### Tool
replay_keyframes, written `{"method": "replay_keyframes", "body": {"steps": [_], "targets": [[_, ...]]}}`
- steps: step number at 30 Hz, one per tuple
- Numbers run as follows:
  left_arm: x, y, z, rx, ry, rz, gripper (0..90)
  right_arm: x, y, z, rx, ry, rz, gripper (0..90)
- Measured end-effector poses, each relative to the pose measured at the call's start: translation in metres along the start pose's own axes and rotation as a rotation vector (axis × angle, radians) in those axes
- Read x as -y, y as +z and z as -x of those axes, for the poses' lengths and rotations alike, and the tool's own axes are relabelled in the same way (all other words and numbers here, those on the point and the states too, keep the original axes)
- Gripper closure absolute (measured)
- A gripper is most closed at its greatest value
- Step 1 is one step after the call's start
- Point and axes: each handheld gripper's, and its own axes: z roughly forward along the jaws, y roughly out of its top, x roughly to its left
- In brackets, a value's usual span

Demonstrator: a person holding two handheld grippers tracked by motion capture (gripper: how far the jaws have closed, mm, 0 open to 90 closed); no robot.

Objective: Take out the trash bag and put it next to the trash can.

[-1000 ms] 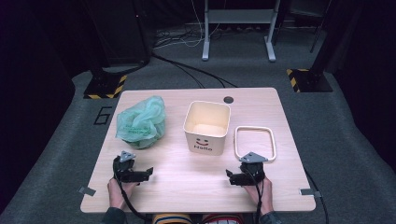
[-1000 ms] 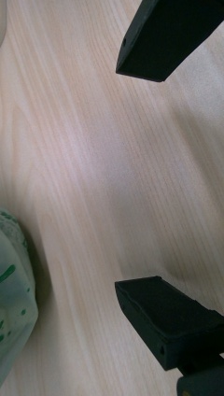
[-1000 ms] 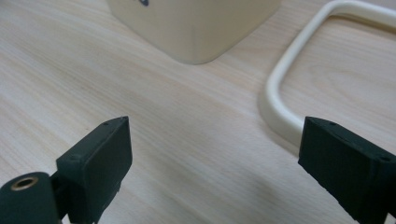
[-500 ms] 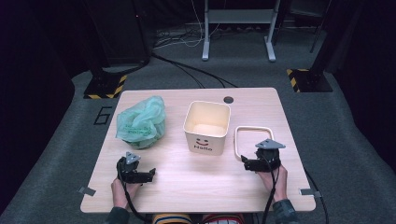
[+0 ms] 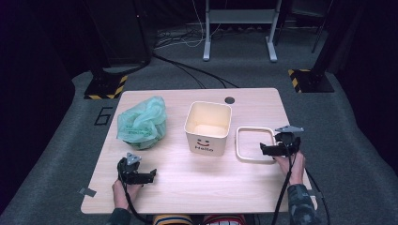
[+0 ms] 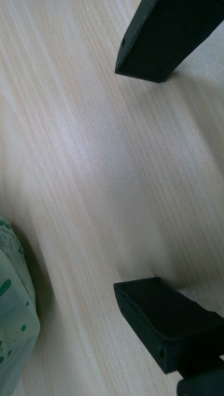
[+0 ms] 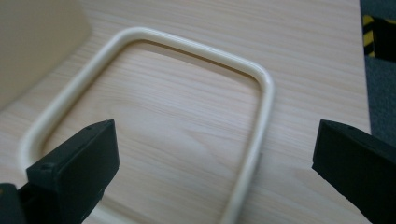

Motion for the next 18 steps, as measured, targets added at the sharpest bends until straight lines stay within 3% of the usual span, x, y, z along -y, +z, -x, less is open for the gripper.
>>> {"method": "replay_keyframes", "body": {"steps": [4,8,18], "targets": [[0.000,0.000,0.000,0.002,0.001,0.001,0.0,0.002,0.011,0.021,0.012,0.049,-0.040,0.0],[0.000,0.000,0.000,0.003,0.001,0.000,0.0,0.006,0.020,0.031,0.016,0.076,-0.067,0.0],[0.000,0.000,0.000,0.002,0.002,0.000,0.0,0.007,0.040,0.025,0.027,0.052,-0.120,3.6]]}}
